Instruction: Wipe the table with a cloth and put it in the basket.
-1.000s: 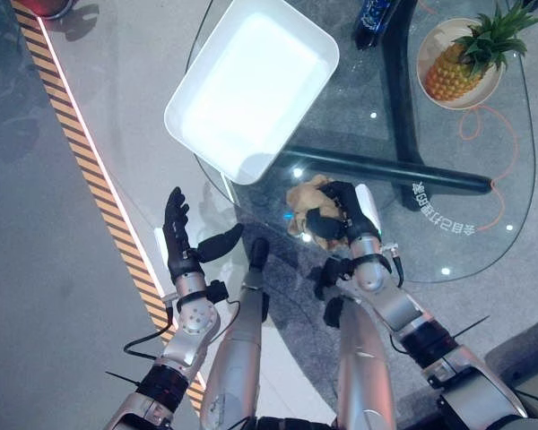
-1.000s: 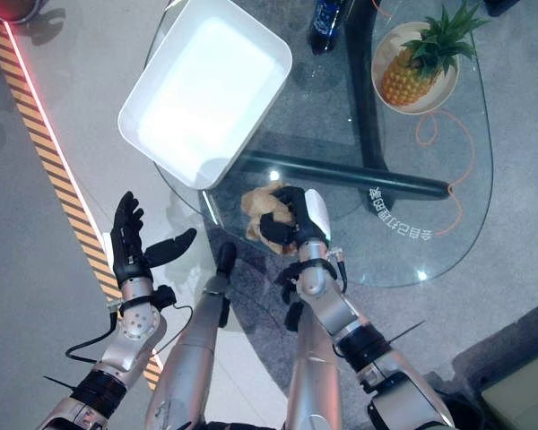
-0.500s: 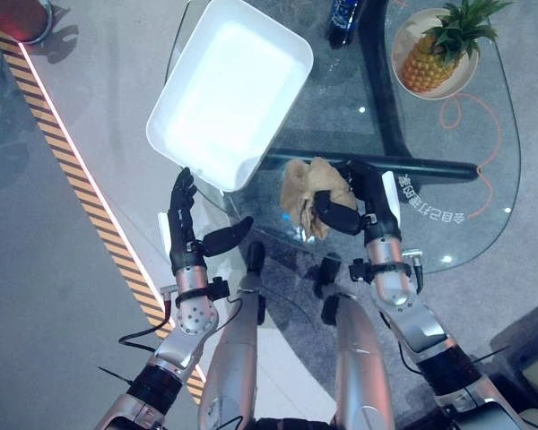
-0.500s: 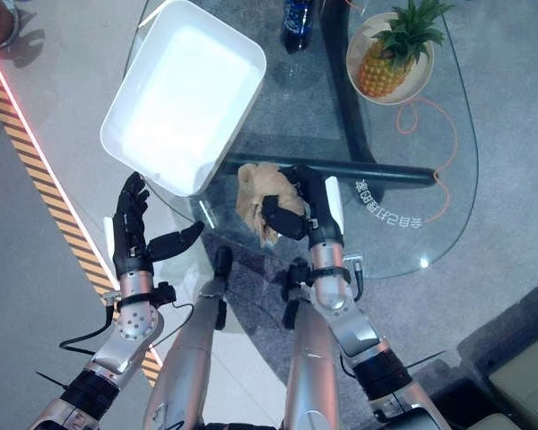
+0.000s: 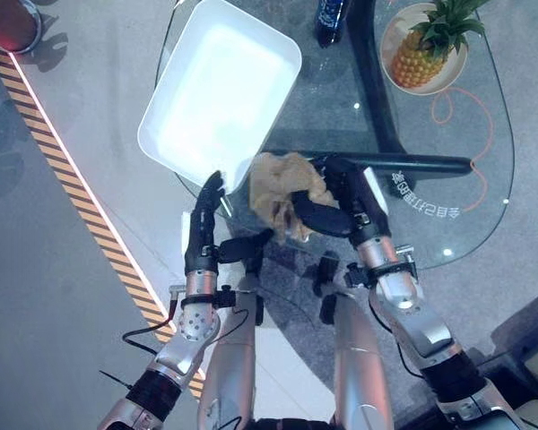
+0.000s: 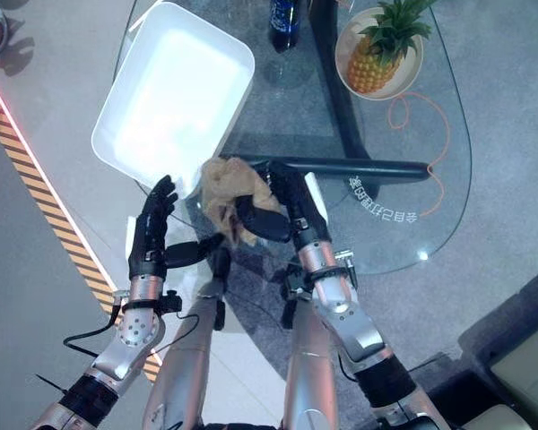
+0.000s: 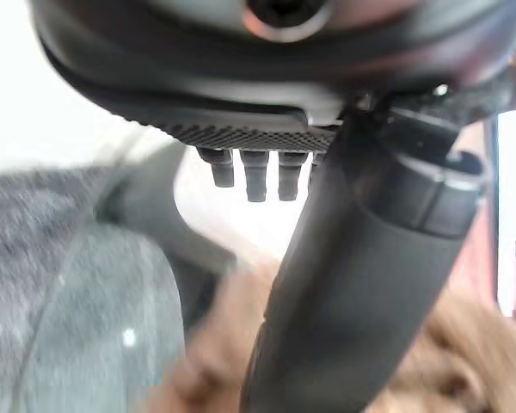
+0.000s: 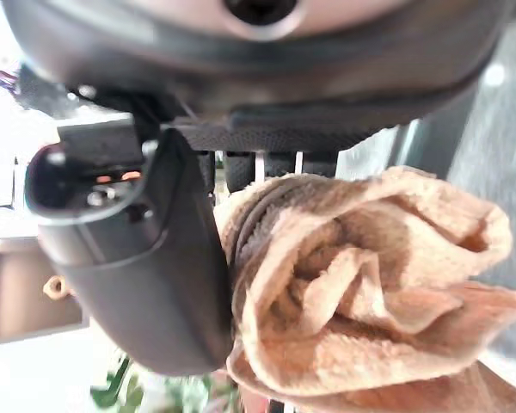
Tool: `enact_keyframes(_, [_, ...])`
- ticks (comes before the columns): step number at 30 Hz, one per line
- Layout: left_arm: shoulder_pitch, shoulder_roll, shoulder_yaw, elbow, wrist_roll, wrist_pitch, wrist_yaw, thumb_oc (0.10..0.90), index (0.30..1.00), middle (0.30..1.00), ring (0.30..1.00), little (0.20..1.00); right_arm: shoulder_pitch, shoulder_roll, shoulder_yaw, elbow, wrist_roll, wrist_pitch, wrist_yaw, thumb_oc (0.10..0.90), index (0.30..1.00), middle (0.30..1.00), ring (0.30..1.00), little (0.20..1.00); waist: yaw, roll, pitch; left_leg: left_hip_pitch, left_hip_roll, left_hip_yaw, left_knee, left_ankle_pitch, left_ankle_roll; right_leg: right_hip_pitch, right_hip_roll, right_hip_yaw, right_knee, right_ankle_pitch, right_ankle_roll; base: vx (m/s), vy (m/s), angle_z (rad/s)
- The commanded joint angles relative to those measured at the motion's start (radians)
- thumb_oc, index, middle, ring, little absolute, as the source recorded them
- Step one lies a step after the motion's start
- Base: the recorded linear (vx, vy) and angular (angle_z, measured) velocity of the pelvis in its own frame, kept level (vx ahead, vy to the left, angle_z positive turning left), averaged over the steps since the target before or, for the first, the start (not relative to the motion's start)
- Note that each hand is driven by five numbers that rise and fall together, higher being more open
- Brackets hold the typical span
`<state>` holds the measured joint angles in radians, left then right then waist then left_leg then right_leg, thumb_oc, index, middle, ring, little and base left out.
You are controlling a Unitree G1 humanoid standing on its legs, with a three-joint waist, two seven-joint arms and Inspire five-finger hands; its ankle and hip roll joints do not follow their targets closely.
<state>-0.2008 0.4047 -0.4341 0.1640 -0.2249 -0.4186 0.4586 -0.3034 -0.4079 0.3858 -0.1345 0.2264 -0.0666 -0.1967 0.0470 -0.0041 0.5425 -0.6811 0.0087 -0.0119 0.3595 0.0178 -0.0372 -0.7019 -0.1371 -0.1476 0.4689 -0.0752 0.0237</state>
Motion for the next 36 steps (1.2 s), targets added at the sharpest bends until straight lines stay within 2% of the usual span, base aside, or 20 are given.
enact_keyframes(1, [-0.034,0.02,-0.003,-0.185,0.067,-0.109,-0.039,0.8,0.9,0.9,0.9,0.9,-0.054,-0.018,0.015,-0.198,0.028,-0.146,0.041,0.1,0.3,0.3,0.3,0.2,-0.018,0.01,-0.023,0.008,-0.048,0.081,0.051,-0.064,0.082,0.03,0.039,0.006,-0.035,0.053,0.011,-0.01,0.025,-0.04])
enact_keyframes(9, [-0.075,0.042,-0.019,-0.213,0.098,-0.082,-0.017,0.8,0.9,0.9,0.9,0.9,-0.08,-0.025,0.059,-0.215,0.09,-0.109,0.124,0.1,0.3,0.3,0.3,0.2,-0.022,0.011,-0.023,-0.007,-0.052,0.081,0.06,-0.06,0.082,0.016,0.043,0.014,-0.029,0.054,0.009,0.0,0.011,-0.02])
enact_keyframes(17, [-0.114,0.036,-0.044,-0.213,0.084,-0.043,-0.058,0.8,0.9,0.9,0.9,0.9,-0.13,-0.013,0.128,-0.223,0.138,-0.07,0.199,0.1,0.3,0.3,0.3,0.2,-0.017,0.006,-0.023,-0.013,-0.054,0.077,0.057,-0.054,0.082,0.013,0.046,0.016,-0.038,0.061,0.009,0.0,0.001,-0.01])
enact_keyframes(23, [-0.131,0.032,-0.06,-0.183,0.055,-0.003,-0.083,0.8,0.9,0.9,0.9,0.9,-0.166,-0.001,0.176,-0.239,0.352,-0.036,0.386,0.1,0.3,0.3,0.3,0.2,-0.012,0.001,-0.023,-0.015,-0.057,0.071,0.06,-0.05,0.081,0.011,0.048,0.016,-0.039,0.063,0.008,0.0,0.0,0.0])
enact_keyframes(26, [-0.146,0.032,-0.072,-0.147,0.044,0.018,-0.092,0.8,0.9,0.9,0.9,0.9,-0.191,0.009,0.192,-0.239,0.421,-0.031,0.443,0.1,0.3,0.3,0.3,0.2,-0.009,-0.003,-0.023,-0.014,-0.058,0.067,0.063,-0.048,0.08,0.015,0.05,0.014,-0.04,0.065,0.009,0.0,-0.011,0.0])
enact_keyframes(31, [-0.158,0.031,-0.08,-0.11,0.012,0.035,-0.133,0.8,0.9,0.9,0.9,0.9,-0.224,0.016,0.213,-0.251,0.458,-0.035,0.529,0.1,0.3,0.3,0.3,0.2,-0.005,-0.004,-0.023,-0.006,-0.057,0.068,0.063,-0.048,0.078,0.025,0.049,0.011,-0.046,0.066,0.01,0.0,0.0,0.0])
enact_keyframes(36, [-0.162,0.022,-0.096,-0.074,-0.01,0.037,-0.174,0.8,0.9,0.9,0.9,0.9,-0.245,0.025,0.209,-0.238,0.462,-0.048,0.527,0.1,0.3,0.3,0.3,0.2,-0.006,-0.003,-0.023,0.002,-0.057,0.068,0.063,-0.05,0.077,0.029,0.051,0.016,-0.046,0.068,0.01,0.0,0.0,0.0])
